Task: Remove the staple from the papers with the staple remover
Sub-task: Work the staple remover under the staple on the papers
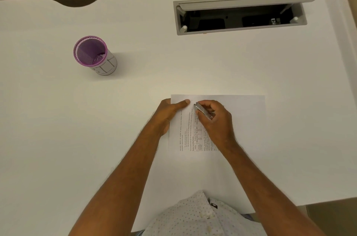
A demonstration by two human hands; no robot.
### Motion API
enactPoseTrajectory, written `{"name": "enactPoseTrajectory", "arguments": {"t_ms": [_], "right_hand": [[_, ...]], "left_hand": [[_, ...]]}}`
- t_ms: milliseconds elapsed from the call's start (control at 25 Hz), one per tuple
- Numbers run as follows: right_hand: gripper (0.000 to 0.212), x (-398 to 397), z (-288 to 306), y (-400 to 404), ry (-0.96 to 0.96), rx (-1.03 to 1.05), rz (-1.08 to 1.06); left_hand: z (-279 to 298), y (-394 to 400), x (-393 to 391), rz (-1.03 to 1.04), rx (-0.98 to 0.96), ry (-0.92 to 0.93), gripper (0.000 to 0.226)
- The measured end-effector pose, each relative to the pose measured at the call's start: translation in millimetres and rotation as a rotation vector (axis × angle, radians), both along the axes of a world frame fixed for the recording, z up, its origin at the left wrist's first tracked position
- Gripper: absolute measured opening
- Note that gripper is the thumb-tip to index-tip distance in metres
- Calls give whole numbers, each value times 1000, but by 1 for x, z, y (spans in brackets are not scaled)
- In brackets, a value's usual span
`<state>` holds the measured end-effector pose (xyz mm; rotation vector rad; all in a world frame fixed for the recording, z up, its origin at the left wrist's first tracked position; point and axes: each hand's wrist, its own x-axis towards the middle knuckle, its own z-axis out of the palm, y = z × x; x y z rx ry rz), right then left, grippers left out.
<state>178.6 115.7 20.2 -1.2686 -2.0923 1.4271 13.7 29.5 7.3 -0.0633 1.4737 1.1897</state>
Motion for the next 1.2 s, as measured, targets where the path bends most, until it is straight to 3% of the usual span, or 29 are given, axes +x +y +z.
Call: {"name": "enactPoseTrajectory", "arguments": {"t_ms": [120,1000,1200], "right_hand": [[24,0,-9,-1,-29,116,24],[22,-13,-11,-12,-104,203,-71],[21,-13,-11,-9,-109,186,-57]], "left_hand": [[0,0,1,-18,-1,7,30],[-3,0,5,-54,-28,138,25],[-7,-1,6,-46,-22,142,33]]}}
